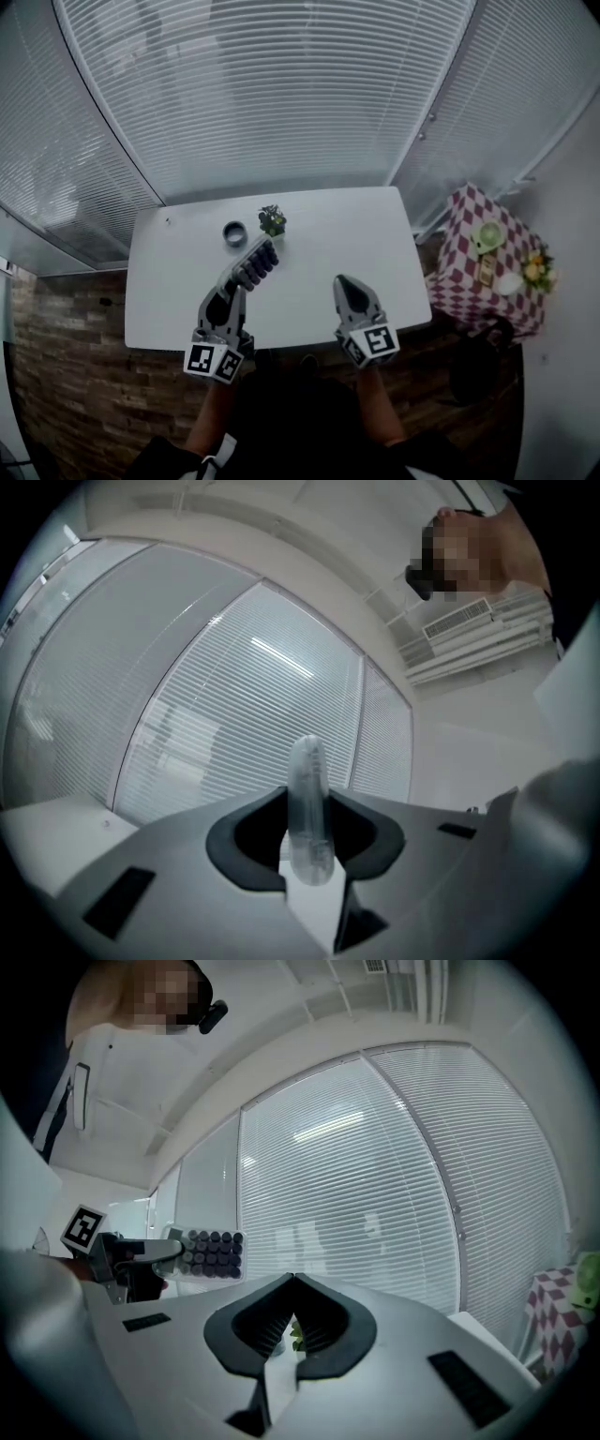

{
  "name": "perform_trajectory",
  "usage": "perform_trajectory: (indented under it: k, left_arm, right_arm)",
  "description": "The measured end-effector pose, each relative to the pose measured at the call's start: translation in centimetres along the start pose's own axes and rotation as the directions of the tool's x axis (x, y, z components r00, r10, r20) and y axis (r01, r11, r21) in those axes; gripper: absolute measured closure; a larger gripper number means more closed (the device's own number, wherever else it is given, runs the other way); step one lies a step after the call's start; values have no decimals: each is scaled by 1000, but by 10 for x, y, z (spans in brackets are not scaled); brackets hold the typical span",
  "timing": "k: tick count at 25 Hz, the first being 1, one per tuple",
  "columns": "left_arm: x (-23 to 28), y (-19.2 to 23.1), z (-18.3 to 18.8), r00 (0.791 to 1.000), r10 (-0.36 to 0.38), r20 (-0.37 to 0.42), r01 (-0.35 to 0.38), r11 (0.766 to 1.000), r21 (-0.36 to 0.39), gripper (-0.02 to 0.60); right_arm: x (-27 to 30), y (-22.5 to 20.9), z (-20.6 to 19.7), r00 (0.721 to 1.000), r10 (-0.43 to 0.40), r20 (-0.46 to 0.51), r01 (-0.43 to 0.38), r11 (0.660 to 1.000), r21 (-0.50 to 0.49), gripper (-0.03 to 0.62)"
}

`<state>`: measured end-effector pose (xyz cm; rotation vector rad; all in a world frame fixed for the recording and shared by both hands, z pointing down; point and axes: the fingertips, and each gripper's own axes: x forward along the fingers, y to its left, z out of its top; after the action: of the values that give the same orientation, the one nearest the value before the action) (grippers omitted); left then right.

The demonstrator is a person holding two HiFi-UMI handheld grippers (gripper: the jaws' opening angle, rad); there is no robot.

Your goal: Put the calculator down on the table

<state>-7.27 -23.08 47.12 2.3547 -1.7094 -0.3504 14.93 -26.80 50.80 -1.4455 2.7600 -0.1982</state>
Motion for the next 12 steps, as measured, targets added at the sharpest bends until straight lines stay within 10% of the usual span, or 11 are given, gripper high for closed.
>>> perform_trajectory:
  k: [4, 7, 12]
  left_arm:
    - [13, 24, -9, 1000, 20, 22, -13, 954, -300, 483]
    - [15, 41, -22, 999, 36, 14, -21, 812, -583, 483]
    - [21, 49, -43, 998, 58, 7, -30, 597, -802, 483]
  right_arm:
    - [13, -7, -4, 1000, -11, -12, 11, 1000, -25, 588]
    - [22, -4, -4, 1000, -16, -14, 16, 1000, -4, 588]
    - [33, 1, 0, 1000, -8, -2, 8, 1000, -13, 588]
